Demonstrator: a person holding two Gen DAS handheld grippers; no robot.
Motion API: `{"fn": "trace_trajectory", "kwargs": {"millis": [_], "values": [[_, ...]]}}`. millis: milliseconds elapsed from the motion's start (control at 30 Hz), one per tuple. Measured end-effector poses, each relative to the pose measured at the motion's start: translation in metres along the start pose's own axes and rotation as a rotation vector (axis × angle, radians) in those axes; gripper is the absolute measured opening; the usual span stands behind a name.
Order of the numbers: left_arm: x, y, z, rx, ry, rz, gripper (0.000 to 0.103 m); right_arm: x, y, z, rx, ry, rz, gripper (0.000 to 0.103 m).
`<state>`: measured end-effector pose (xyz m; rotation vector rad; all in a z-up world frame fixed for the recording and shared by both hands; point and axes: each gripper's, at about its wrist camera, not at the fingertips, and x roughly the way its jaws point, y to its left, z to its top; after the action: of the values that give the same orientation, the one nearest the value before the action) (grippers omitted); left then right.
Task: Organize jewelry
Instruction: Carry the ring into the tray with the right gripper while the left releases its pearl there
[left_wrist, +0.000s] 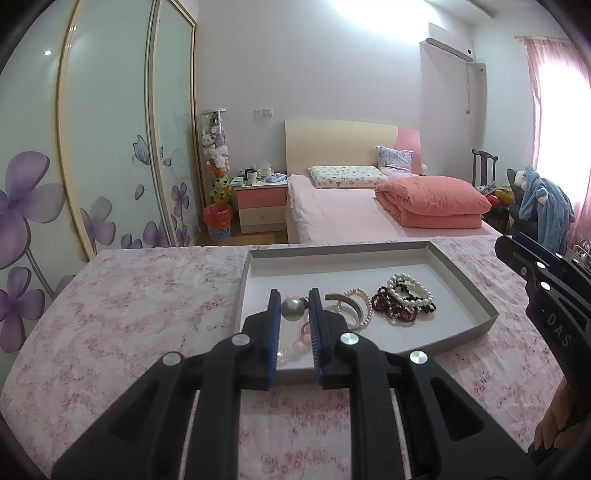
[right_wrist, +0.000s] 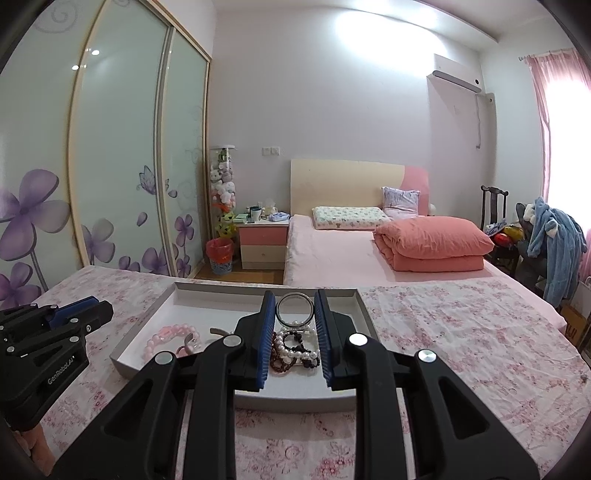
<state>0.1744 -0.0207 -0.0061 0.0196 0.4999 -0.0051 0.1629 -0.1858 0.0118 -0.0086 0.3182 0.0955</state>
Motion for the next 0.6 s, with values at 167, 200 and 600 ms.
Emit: {"fn": "trace_trajectory", "kwargs": {"millis": [167, 200, 600], "values": [[0.019, 0.000, 0.008, -0.012, -0.001, 0.001, 0.016, 0.017, -0.002, 0.003, 0.012, 0.004, -0.009, 0.023], [0.024, -0.001, 0.010, -0.013, -0.002, -0.005, 0.016, 0.021, -0.002, 0.004, 0.015, 0.008, -0.008, 0.023], [0.072, -0.012, 0.013, -0.015, 0.073, -0.056, 0.016, 0.074, -0.006, -0.001, 0.065, 0.117, 0.027, 0.023]]}}
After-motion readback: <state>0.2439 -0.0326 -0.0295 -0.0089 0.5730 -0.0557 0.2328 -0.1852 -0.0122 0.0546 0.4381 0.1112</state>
